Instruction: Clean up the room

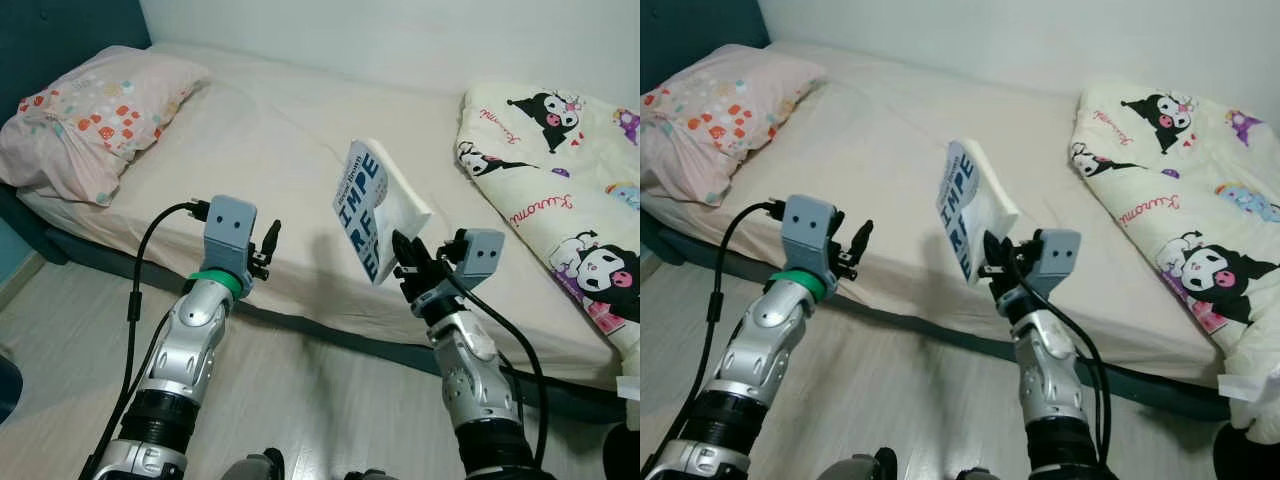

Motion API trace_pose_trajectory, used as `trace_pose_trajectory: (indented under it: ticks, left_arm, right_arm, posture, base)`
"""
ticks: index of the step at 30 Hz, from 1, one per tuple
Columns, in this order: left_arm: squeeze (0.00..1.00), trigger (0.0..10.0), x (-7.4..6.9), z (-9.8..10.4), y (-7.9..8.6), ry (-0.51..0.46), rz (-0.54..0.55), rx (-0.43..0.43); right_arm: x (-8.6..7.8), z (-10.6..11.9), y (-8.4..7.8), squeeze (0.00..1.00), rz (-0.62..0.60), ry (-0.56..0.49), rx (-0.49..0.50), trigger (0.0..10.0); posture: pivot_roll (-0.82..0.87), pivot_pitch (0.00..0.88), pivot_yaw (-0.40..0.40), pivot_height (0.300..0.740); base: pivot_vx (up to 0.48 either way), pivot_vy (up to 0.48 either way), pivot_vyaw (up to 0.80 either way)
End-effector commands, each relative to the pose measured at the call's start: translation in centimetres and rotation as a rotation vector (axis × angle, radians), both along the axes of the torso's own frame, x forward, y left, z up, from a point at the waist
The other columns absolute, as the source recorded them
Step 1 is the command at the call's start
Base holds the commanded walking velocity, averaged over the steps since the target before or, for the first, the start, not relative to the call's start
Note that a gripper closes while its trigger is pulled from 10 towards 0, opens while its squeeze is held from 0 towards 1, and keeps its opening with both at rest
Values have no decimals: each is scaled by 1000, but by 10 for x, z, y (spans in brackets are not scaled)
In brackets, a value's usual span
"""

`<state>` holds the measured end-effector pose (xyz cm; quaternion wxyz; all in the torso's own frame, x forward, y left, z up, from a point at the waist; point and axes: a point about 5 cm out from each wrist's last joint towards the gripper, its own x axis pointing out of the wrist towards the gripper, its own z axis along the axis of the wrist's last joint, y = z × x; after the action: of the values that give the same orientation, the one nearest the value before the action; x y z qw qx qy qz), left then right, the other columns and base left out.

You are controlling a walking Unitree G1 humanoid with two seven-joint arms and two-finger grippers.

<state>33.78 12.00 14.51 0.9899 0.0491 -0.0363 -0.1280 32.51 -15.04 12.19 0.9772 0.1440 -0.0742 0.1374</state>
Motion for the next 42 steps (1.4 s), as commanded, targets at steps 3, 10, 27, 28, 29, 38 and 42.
trace_pose_trajectory:
  ticks: [3, 10, 27, 28, 29, 38, 42]
  left_arm:
    - [0, 10000, 0, -7, 3, 34, 14, 5]
    - [0, 10000, 0, -8, 4, 37, 22, 6]
    - [0, 10000, 2, -7, 7, 34, 23, 15]
    - [0, 10000, 2, -7, 7, 33, 23, 15]
    - [0, 10000, 2, -7, 7, 33, 23, 15]
    - [0, 10000, 3, -6, 6, 20, 20, 34]
    - [0, 10000, 3, -6, 5, 19, 17, 35]
  right_arm:
    - [0, 4, 0, 0, -9, -34, -28, 10000]
    - [1, 4, 1, 0, -4, -35, -34, 10000]
    - [2, 5, 3, 0, -2, -43, -31, 10000]
    - [2, 5, 3, 0, -3, -44, -30, 10000]
    - [2, 5, 3, 0, -3, -44, -30, 10000]
    - [5, 9, -8, 0, -66, -56, 0, 10000]
    - [6, 10, -12, 0, -83, -62, 1, 10000]
  posture:
    - [13, 58, 62, 724]
    - [16, 58, 63, 724]
    - [18, 49, 71, 724]
    - [18, 49, 71, 724]
    - [18, 49, 71, 724]
    - [15, 45, 75, 724]
    - [15, 45, 76, 724]
  base:
    - [0, 0, 800]
    - [0, 0, 800]
    - [0, 0, 800]
    - [0, 0, 800]
    - [0, 0, 800]
    - [480, 0, 290]
    - [480, 0, 0]
